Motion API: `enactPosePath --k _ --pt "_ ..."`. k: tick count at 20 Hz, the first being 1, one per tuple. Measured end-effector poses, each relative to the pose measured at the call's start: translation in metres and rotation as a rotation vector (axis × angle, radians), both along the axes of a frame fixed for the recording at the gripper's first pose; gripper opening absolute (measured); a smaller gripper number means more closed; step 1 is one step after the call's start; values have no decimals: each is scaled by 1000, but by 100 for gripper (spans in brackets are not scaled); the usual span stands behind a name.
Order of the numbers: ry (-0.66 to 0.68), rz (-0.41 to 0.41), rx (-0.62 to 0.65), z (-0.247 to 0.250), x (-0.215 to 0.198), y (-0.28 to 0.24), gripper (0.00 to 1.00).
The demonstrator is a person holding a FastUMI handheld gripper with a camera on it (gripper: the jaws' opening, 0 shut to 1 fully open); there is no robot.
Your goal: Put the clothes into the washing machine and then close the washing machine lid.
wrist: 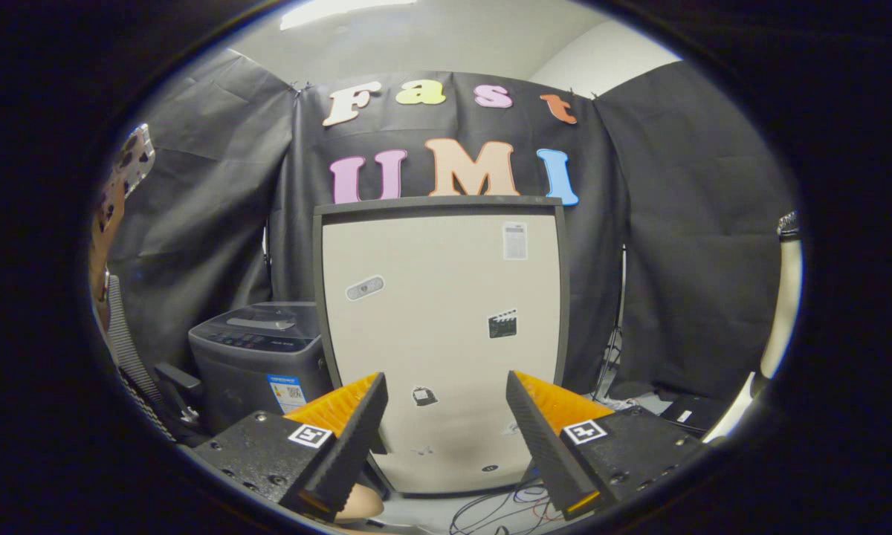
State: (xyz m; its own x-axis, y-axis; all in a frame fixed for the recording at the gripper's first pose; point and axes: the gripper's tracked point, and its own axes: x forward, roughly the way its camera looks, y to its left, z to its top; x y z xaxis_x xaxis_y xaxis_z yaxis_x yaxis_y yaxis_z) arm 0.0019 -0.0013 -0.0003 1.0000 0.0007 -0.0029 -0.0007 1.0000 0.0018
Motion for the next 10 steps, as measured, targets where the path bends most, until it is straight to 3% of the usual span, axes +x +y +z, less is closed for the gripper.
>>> enactPosePath --k 10 --pt "-1 0 0 -1 0 0 97"
